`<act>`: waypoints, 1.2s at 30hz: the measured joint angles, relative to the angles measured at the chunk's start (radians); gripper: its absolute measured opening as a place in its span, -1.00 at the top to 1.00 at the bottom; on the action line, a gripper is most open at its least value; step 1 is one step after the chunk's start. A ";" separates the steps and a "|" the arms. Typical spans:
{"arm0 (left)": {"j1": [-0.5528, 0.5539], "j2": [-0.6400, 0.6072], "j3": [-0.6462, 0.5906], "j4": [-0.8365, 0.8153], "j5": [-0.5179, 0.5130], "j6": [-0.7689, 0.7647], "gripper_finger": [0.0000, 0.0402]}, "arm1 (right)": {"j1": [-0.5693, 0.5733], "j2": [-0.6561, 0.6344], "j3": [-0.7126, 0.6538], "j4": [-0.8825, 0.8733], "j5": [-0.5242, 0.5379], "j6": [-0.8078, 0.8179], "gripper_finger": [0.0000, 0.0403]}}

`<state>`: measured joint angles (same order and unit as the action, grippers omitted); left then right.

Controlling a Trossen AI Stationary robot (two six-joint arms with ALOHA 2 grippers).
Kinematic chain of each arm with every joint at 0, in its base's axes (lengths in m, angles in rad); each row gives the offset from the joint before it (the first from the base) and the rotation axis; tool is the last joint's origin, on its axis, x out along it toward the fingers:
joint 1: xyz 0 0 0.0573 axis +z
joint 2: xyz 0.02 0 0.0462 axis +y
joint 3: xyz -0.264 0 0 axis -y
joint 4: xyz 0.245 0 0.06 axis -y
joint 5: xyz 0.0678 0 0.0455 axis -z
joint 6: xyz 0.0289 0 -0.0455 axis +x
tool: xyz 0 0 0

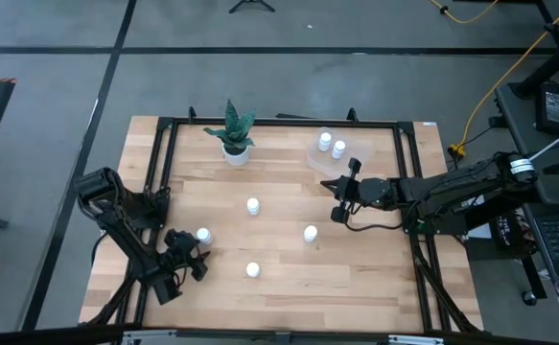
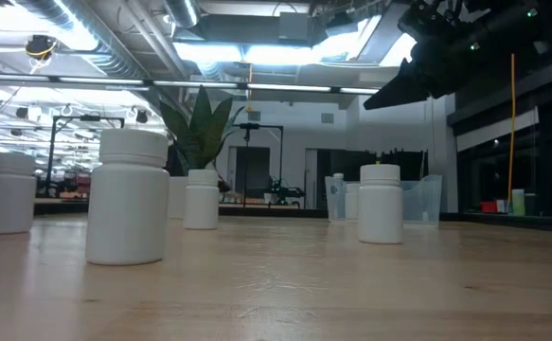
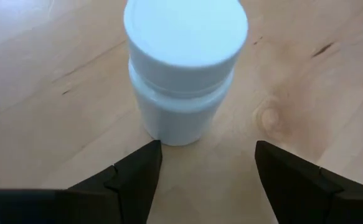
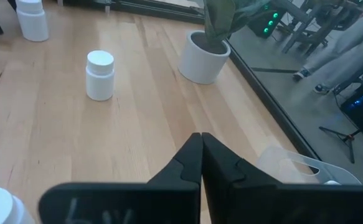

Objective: Pick and place pill bottles into a basket
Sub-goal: Put the white pill bottle into the transparent bin

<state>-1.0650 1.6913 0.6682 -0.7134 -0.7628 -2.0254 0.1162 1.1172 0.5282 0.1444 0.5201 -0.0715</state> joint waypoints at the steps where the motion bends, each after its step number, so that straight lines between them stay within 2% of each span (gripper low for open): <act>1: 0.002 0.000 0.000 -0.002 0.000 0.001 -0.27 | 0.000 0.000 0.000 0.000 0.000 0.000 0.96; 10: 0.040 0.056 -0.001 -0.023 -0.028 0.001 -0.25 | 0.000 0.000 0.000 0.001 0.000 0.011 0.96; 18: 0.053 0.144 -0.004 -0.027 -0.141 -0.080 -0.25 | 0.000 0.000 0.000 0.002 0.000 0.015 0.96; 27: 0.052 0.171 -0.004 -0.028 -0.167 -0.076 -0.25 | 0.000 0.000 0.000 0.007 0.000 0.015 0.96; 36: 0.053 0.171 -0.003 -0.042 -0.150 -0.078 -0.25 | 0.000 0.000 0.000 0.006 0.000 0.014 0.96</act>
<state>-1.0119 1.8618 0.6647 -0.7556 -0.9126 -2.1032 0.1162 1.1172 0.5282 0.1509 0.5201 -0.0570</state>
